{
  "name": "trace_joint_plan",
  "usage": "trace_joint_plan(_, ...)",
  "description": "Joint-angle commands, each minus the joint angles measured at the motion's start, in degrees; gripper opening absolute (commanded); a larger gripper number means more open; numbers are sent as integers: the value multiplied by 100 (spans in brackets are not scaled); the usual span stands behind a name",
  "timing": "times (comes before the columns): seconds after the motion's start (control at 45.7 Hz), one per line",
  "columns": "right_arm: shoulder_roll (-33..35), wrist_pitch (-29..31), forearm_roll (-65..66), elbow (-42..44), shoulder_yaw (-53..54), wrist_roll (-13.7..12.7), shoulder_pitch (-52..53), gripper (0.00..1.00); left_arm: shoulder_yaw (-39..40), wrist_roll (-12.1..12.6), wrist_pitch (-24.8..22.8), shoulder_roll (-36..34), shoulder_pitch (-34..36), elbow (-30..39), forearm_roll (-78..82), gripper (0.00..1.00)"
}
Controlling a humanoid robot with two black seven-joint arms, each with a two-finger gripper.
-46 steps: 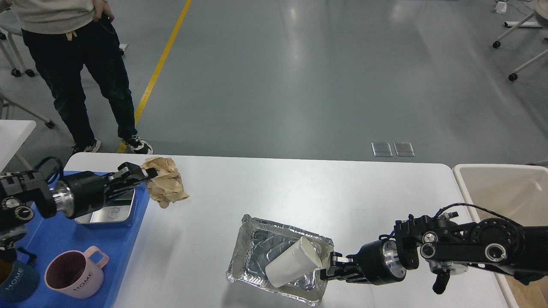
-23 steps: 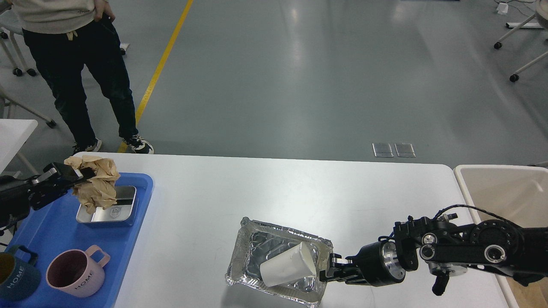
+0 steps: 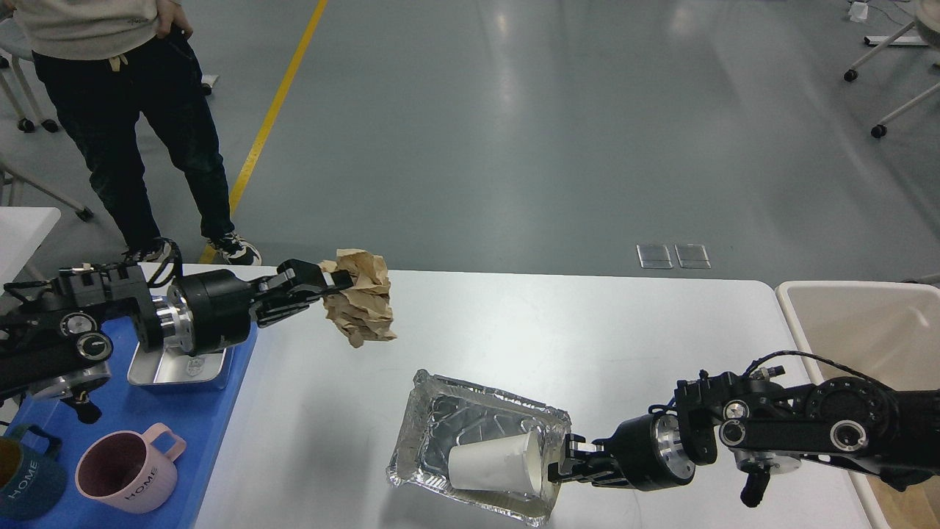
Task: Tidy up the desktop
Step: 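Swing the crumpled paper over the foil tray and release it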
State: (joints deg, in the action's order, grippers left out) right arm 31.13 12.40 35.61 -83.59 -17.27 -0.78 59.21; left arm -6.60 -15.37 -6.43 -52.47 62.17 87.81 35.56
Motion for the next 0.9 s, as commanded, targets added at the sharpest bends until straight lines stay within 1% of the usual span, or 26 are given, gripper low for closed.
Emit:
trace_joint_plan(0.0,16,-1,-2,0,4,-1,3,0,-202,-27,45,176,6,-1,13,3)
trace_joint_plan(0.197,-55,-1,-2,27,4,-1,-6,0,-263,-63,37,229,-64,25,100,4)
trace_joint_plan(0.394,-63,8,-11,44,21,-1,12,0,-272,-72,45,606,-284,34,100,4)
trace_joint_plan(0.656,-64,8,-72,36,109,-1,109,0,-272,-107,124,1204,-328,25,100,5)
trace_joint_plan(0.875,-64,17,-81,36,109,-1,117,0,-457,-107,186,1354,-556,17,118,6)
